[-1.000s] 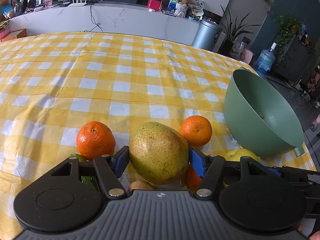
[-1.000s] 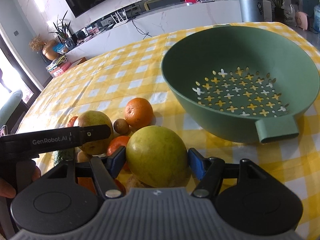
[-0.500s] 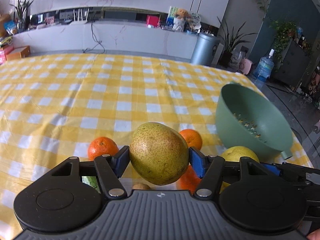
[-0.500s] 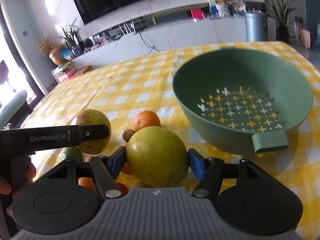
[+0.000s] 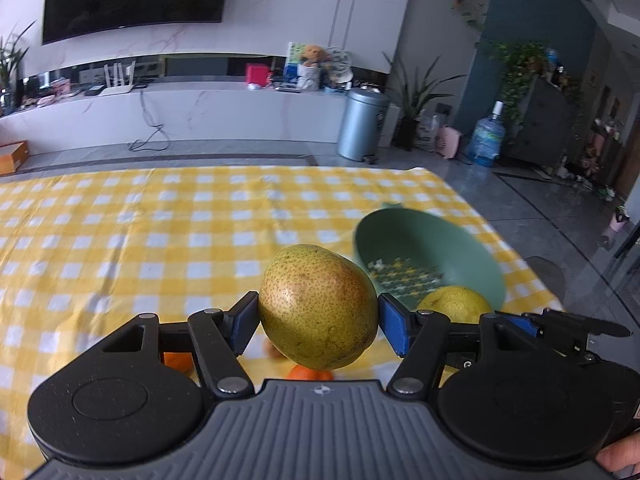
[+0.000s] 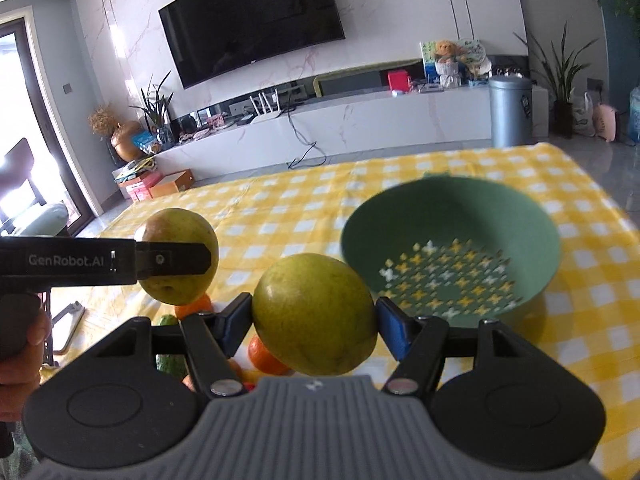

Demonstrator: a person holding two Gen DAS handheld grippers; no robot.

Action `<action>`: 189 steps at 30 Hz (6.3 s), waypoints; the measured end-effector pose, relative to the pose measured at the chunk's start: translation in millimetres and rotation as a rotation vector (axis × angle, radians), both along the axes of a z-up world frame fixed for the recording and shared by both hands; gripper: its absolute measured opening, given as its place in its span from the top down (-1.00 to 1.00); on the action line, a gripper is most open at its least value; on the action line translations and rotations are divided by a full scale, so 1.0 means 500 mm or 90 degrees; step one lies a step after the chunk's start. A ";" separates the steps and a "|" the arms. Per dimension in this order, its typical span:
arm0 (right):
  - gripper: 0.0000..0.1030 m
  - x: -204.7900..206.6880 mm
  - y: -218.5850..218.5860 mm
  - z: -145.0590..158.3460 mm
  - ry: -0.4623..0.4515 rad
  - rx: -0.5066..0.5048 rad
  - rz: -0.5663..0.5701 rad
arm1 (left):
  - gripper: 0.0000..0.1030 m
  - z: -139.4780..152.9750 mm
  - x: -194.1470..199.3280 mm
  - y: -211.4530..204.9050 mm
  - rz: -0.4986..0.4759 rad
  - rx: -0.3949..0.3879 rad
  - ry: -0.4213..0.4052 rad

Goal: Organize fruits
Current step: 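Carry the pear and pomelo into the green colander and open both tools, then withdraw both tools from the colander back toward the fruit, then grasp a mandarin with the left tool while the right tool grasps another mandarin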

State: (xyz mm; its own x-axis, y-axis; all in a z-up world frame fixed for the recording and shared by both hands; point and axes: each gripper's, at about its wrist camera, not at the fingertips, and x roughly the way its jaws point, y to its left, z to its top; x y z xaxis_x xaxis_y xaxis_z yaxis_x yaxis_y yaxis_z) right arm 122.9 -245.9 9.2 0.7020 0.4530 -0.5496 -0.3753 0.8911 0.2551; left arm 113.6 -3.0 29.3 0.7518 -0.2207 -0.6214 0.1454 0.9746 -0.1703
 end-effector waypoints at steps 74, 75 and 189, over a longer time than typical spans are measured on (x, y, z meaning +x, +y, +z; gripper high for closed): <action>-0.53 0.279 -0.064 -0.015 0.187 -0.385 0.193 | -0.50 -0.102 0.281 -0.228 -0.204 0.138 0.238; -0.56 0.275 -0.064 -0.009 0.181 -0.385 0.190 | -0.50 -0.096 0.275 -0.225 -0.201 0.136 0.232; 0.03 0.072 0.141 -0.140 0.141 -0.028 0.046 | 0.10 -0.139 -0.017 0.116 -0.029 0.046 0.135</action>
